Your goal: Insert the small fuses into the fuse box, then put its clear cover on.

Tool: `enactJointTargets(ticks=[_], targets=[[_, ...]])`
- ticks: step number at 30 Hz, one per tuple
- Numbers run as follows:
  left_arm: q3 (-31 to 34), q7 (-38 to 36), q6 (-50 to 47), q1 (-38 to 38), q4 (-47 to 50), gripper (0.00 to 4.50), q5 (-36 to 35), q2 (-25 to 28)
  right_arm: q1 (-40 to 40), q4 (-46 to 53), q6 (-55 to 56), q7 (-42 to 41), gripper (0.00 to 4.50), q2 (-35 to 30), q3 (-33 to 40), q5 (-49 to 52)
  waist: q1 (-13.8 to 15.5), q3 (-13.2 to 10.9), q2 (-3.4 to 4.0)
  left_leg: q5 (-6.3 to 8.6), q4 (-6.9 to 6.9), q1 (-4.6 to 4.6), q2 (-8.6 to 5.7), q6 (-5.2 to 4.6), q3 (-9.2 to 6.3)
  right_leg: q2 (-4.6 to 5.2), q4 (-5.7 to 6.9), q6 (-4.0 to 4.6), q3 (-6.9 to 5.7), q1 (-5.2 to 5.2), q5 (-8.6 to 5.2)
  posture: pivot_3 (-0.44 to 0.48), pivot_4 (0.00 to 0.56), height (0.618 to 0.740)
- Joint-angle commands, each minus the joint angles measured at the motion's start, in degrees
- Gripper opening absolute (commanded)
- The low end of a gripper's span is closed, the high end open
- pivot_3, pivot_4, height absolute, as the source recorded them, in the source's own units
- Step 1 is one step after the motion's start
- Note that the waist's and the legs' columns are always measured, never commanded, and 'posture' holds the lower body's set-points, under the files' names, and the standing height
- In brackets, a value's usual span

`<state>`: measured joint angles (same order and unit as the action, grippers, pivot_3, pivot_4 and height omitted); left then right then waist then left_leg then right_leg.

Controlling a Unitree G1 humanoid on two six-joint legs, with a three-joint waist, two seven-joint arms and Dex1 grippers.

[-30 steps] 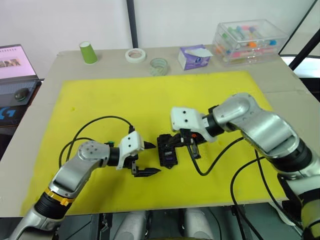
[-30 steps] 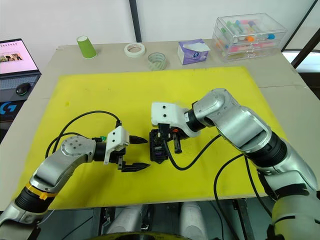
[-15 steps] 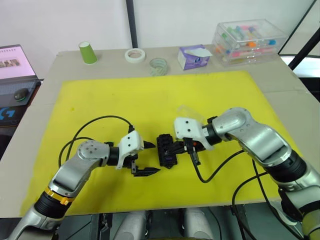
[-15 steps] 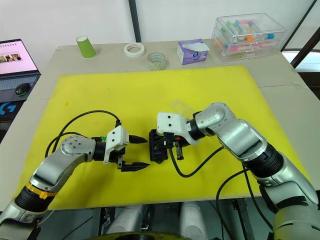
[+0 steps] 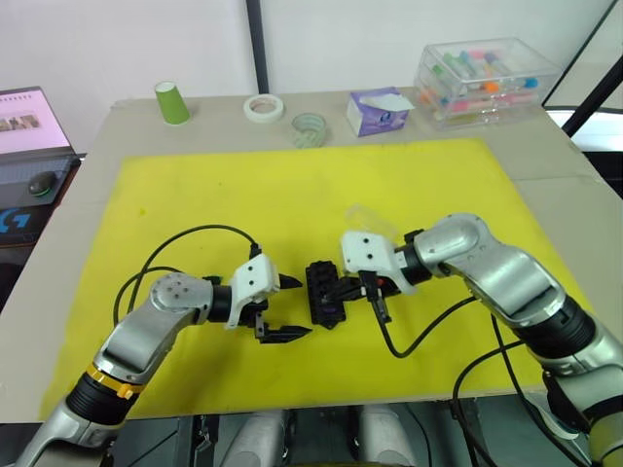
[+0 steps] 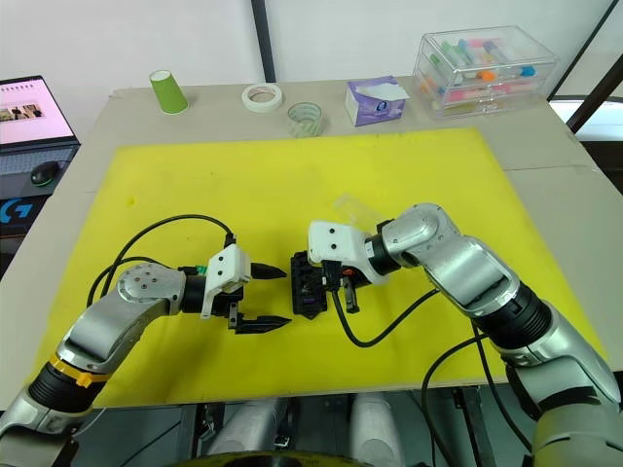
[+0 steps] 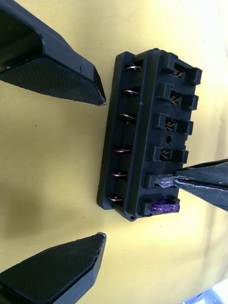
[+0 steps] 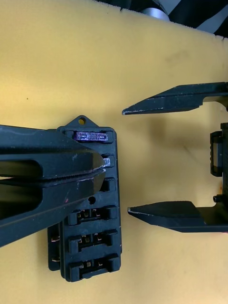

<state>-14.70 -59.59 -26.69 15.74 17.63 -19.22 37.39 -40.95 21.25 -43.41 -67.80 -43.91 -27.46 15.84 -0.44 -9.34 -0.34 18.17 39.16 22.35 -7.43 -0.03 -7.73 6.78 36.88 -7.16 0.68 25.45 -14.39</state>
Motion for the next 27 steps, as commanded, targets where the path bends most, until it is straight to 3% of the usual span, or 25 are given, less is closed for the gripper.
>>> enactJointTargets(ticks=[1,18,27], targets=[[1.06,-0.15,0.50,0.28,1.65,4.50,-0.25,0.54,1.34,0.58,0.52,-0.18,0.01,-1.14,-1.29,-1.95,-0.01,0.00,0.00,0.00,0.00,0.00,0.00,0.00,0.00,0.00,0.00,0.00,0.00,0.00,0.00,0.000,0.150,0.740],[1.19,0.01,0.56,0.60,1.27,4.50,-0.30,0.44,4.62,-0.71,2.78,-0.48,0.01,-2.70,-6.63,-9.40,0.10,0.19,-0.09,0.00,0.00,-0.10,0.00,0.00,-0.02,0.00,-0.01,0.00,0.00,-0.11,0.00,0.000,0.150,0.740],[1.36,0.24,0.42,0.46,1.49,4.50,-0.35,0.44,4.49,-1.90,3.52,-1.18,0.01,-3.02,-8.62,-13.20,1.25,0.51,-0.13,0.06,-0.26,-1.01,0.03,-0.07,-0.05,-0.06,-0.49,0.00,-0.01,-1.11,0.00,0.000,0.150,0.740]])
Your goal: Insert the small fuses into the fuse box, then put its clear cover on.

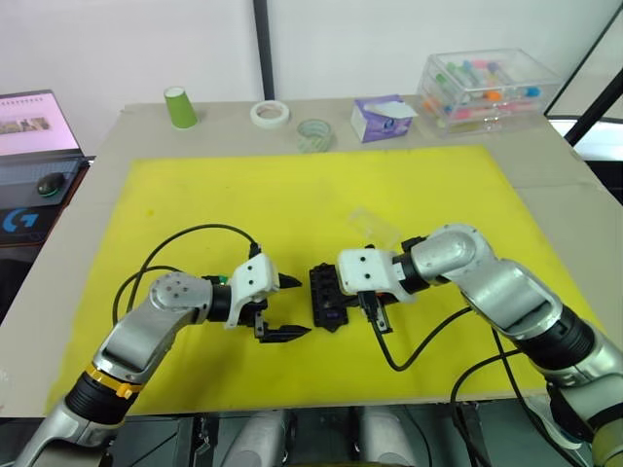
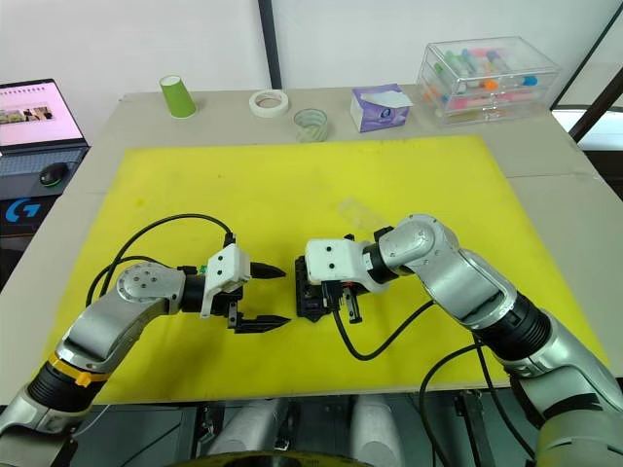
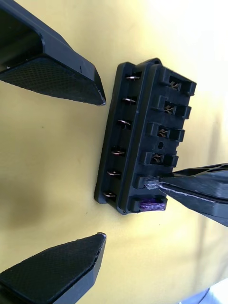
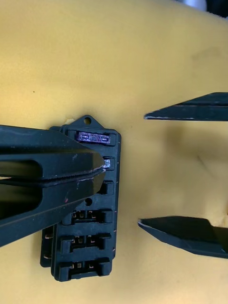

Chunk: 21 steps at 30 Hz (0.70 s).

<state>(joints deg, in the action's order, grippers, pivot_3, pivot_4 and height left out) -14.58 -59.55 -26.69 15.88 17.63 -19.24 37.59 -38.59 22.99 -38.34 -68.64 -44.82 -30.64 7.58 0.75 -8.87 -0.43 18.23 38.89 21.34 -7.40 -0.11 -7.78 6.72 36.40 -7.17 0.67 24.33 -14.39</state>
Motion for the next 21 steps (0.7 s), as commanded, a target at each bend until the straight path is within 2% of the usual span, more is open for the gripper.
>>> enactJointTargets(ticks=[1,5,12,17,21], targets=[[1.26,0.22,0.38,0.28,1.56,4.50,-0.36,0.22,2.09,-3.69,-1.50,-0.48,0.01,-2.28,-5.71,-5.46,0.07,0.10,-0.07,0.00,0.01,0.00,-0.01,0.00,-0.01,0.00,-0.01,0.00,0.00,-0.02,0.00,0.000,0.150,0.740],[1.38,0.22,0.38,0.26,1.54,4.50,-0.45,0.24,1.74,-2.35,-2.53,-1.29,0.01,-1.35,-3.87,-3.42,0.07,0.36,-0.10,0.00,0.01,0.00,0.00,0.00,-0.03,0.00,-0.02,0.00,-0.03,-0.02,0.00,0.000,0.150,0.740],[2.41,0.06,0.20,0.67,1.46,4.50,-1.27,0.34,-1.32,-1.12,-4.51,-0.67,0.01,2.67,3.97,3.13,-0.04,0.35,-0.07,0.00,0.00,0.10,0.00,0.00,-0.04,0.00,-0.03,0.00,-0.02,0.09,0.00,0.000,0.150,0.740],[5.05,-0.18,-2.06,1.84,3.06,4.50,-4.21,0.65,-3.24,-1.44,-5.87,0.53,0.01,4.49,10.00,7.29,0.00,0.30,-0.03,0.00,0.00,0.18,0.00,0.00,-0.04,0.01,-0.03,0.00,-0.02,0.16,0.00,0.000,0.150,0.740],[8.61,-0.66,-5.30,2.10,6.07,4.50,-7.80,2.95,-3.56,-1.49,-4.83,2.48,0.01,4.95,16.26,10.33,-0.05,0.28,-0.03,0.00,-0.02,0.20,0.00,-0.01,-0.04,0.00,-0.04,0.00,-0.02,0.19,0.00,0.000,0.150,0.740]])
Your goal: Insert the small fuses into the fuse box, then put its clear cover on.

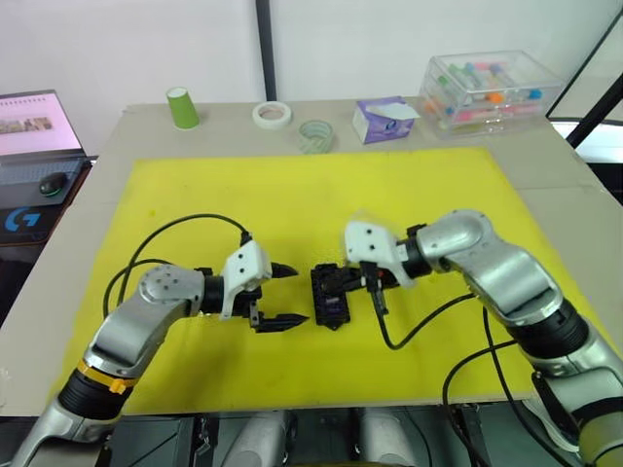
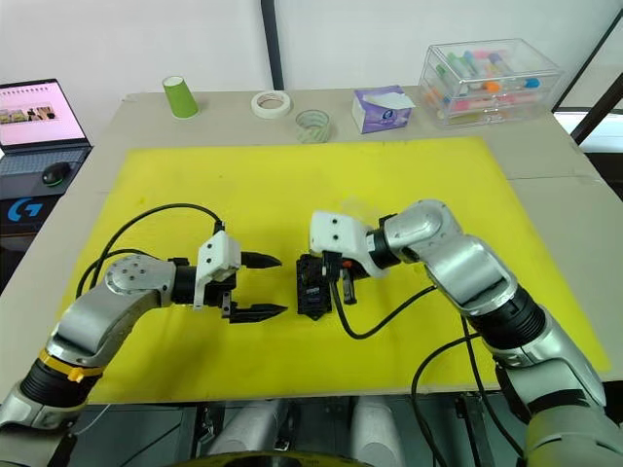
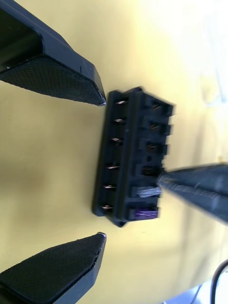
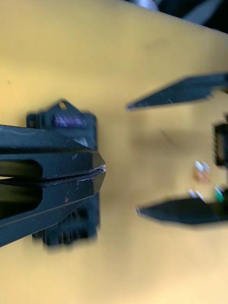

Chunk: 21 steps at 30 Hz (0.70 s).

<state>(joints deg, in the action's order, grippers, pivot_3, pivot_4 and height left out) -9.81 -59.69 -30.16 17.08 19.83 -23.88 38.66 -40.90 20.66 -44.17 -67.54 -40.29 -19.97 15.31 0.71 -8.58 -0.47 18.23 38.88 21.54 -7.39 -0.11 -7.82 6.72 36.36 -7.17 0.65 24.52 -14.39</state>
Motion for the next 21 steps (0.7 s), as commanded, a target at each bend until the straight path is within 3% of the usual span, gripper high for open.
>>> enactJointTargets(ticks=[1,6,9,10,12,21], targets=[[5.04,-0.53,-3.01,0.82,4.67,4.50,-4.43,2.65,-0.87,0.67,1.91,2.48,0.01,0.99,7.69,3.43,-0.02,-0.01,0.01,0.00,-0.01,0.00,0.00,0.00,0.00,0.00,0.00,0.00,0.00,0.00,0.00,0.000,0.150,0.740],[10.16,-0.71,-6.96,-0.95,7.60,4.50,-8.86,6.84,1.06,0.14,5.86,1.51,0.01,-3.17,10.03,2.95,0.02,-0.02,0.03,0.00,-0.03,0.00,0.00,0.00,0.01,0.00,-0.02,0.00,0.01,0.01,0.00,0.000,0.150,0.740],[20.24,-4.76,-10.03,-7.71,6.69,4.50,-11.18,15.74,4.24,-1.92,8.45,-4.46,0.01,-11.95,13.75,4.26,-0.09,-0.16,0.13,0.01,-0.06,0.03,0.00,-0.02,0.01,0.00,-0.05,0.00,0.01,0.04,0.00,0.000,0.150,0.740],[23.15,-5.78,-10.90,-9.91,5.83,4.50,-11.81,18.03,4.95,-2.67,8.60,-5.86,0.19,-14.18,14.80,4.98,-0.09,-0.26,0.23,0.02,-0.12,0.01,0.00,-0.03,0.04,-0.01,-0.08,0.00,0.01,0.05,0.00,0.000,0.150,0.740],[28.03,-7.78,-10.35,-14.04,3.39,4.50,-11.42,21.28,6.37,-4.32,9.10,-7.33,0.62,-17.49,16.60,5.62,-0.10,-0.37,0.38,0.02,-0.15,0.00,0.01,-0.03,0.07,-0.01,-0.10,0.00,0.01,0.06,0.00,0.000,0.150,0.740],[41.55,-16.14,-4.79,-26.31,-7.16,4.50,-7.51,27.03,15.92,-11.63,17.51,-11.59,3.80,-28.38,21.97,2.96,-0.03,-0.58,0.46,0.02,-0.38,-0.06,0.08,-0.02,0.17,0.00,-0.22,0.01,0.04,0.06,-0.01,0.000,0.150,0.740]])
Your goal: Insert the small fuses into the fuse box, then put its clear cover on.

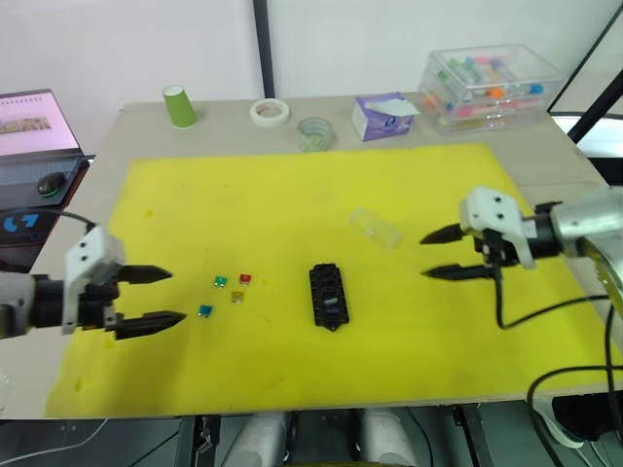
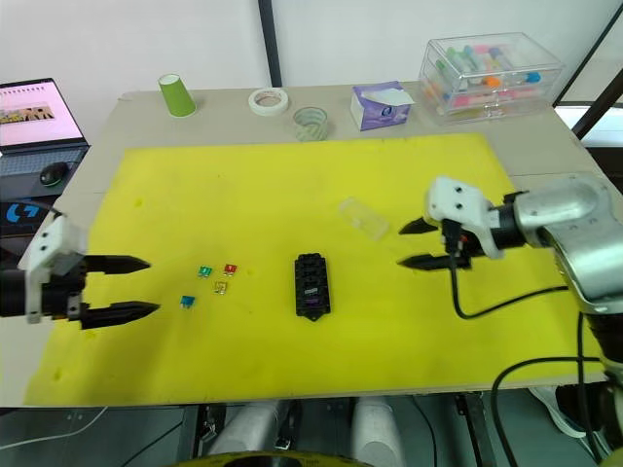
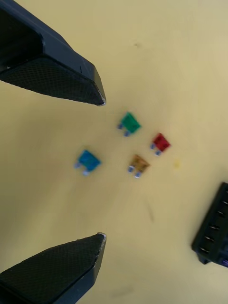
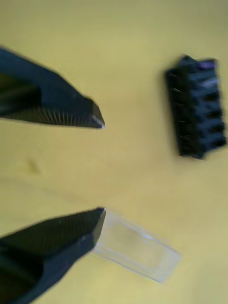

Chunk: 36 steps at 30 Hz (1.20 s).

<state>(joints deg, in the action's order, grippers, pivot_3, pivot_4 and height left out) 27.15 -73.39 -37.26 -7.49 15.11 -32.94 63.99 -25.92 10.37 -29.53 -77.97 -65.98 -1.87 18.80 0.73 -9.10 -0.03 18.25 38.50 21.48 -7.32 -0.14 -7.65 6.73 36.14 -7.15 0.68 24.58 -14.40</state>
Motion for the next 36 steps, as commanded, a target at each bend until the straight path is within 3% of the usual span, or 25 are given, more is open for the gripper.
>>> enactJointTargets(ticks=[1,2,9,15,21,26,36], targets=[[5.60,-3.49,3.48,-3.20,-4.08,4.50,2.62,2.23,1.92,-2.39,3.43,-1.32,4.18,-3.72,4.51,-0.84,-0.10,-0.07,0.03,0.00,0.00,0.00,0.00,0.00,0.01,0.01,0.00,0.00,0.00,0.00,0.00,0.000,0.150,0.740],[6.32,-4.30,4.17,-4.26,-5.40,4.50,3.40,2.71,2.62,-3.44,3.80,-1.31,4.49,-4.50,4.91,-1.15,-0.13,-0.09,0.05,0.00,-0.02,-0.02,0.00,0.00,0.03,0.01,0.00,0.00,0.00,0.00,0.00,0.000,0.150,0.740],[7.17,-5.34,6.63,-5.92,-8.38,4.50,5.50,2.96,5.93,-7.02,6.57,-1.32,4.49,-6.50,6.36,-2.32,-0.18,-0.12,0.09,-0.02,-0.27,-0.06,0.08,0.04,0.08,0.00,-0.03,0.01,0.02,0.07,0.00,0.000,0.150,0.740],[4.21,-3.88,4.98,-4.34,-4.85,4.50,3.58,1.06,3.32,-2.97,3.78,-0.82,4.49,-4.58,5.90,0.24,-0.20,-0.18,0.20,-0.03,-0.27,-0.05,0.08,0.05,0.08,-0.01,-0.03,0.01,0.05,0.08,0.00,0.000,0.150,0.740],[-2.50,-2.80,-1.81,0.77,-2.90,4.50,-2.28,-2.27,-7.22,6.10,-4.93,1.41,4.49,3.35,1.24,6.49,-0.62,-0.26,0.26,-0.04,-0.31,-0.05,0.15,0.09,0.09,-0.05,-0.01,0.00,0.07,0.12,0.00,0.000,0.150,0.740],[-6.47,-0.52,-16.87,7.39,-6.60,4.50,-11.63,-5.47,-16.07,13.13,-12.01,3.74,4.49,12.39,-5.90,10.62,-0.56,-0.28,0.20,-0.05,-0.30,0.00,0.14,0.09,0.07,-0.06,0.00,0.00,0.07,0.18,0.00,0.000,0.150,0.740],[-13.71,-0.25,-31.02,11.89,-21.02,4.50,-15.01,-7.85,-26.77,10.85,-16.57,7.09,4.49,24.80,-21.00,5.76,-1.33,-0.22,0.08,-0.09,-0.28,0.01,0.11,0.16,0.03,-0.12,0.11,0.01,0.06,0.27,0.00,0.000,0.150,0.740]])
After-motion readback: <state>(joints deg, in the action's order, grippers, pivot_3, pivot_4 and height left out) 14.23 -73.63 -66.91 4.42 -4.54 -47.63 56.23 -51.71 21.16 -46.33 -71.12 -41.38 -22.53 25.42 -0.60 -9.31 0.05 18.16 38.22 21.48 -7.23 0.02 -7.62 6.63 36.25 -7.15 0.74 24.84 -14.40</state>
